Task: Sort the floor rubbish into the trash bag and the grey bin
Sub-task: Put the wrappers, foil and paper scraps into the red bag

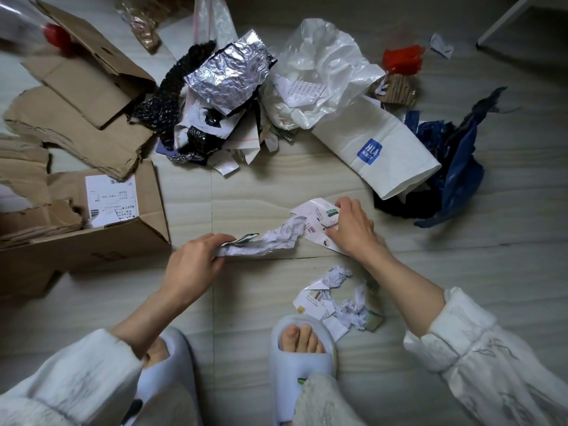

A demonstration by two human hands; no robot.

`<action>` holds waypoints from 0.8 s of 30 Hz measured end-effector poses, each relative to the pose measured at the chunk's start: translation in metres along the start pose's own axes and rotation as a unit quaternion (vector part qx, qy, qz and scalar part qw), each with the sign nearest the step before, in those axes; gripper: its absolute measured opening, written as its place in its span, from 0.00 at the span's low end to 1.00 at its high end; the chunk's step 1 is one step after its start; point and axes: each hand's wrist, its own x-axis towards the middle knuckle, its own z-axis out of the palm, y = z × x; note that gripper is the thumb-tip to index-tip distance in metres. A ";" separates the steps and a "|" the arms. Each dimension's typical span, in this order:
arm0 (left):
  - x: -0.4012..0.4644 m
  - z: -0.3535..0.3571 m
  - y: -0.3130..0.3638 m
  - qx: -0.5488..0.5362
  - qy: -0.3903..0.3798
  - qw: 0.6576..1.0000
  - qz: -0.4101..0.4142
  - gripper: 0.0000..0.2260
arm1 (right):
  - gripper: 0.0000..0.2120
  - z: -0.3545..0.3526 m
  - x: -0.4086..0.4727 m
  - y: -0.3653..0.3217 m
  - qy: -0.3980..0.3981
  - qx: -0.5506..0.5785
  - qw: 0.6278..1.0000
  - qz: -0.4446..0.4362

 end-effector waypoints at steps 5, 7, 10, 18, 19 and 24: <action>0.001 0.001 0.000 -0.008 0.008 1.000 -0.004 0.16 | 0.16 0.005 -0.004 -0.001 0.005 0.024 1.000 0.015; 0.001 0.000 0.000 -0.011 0.012 1.000 -0.009 0.16 | 0.13 0.006 -0.007 -0.001 0.015 0.006 1.000 -0.001; 0.000 -0.004 0.000 -0.018 0.019 1.000 -0.010 0.16 | 0.08 0.006 -0.014 -0.003 0.018 0.018 1.000 -0.009; -0.005 -0.052 0.010 -0.076 0.079 0.994 -0.005 0.14 | 0.13 -0.049 -0.038 -0.045 0.032 0.223 0.974 0.028; -0.006 -0.064 0.013 -0.083 0.100 0.991 -0.007 0.14 | 0.10 -0.060 -0.042 -0.056 0.037 0.243 0.969 0.017; -0.023 -0.128 0.023 -0.125 0.225 0.966 0.017 0.14 | 0.04 -0.118 -0.070 -0.132 0.032 0.290 0.952 -0.092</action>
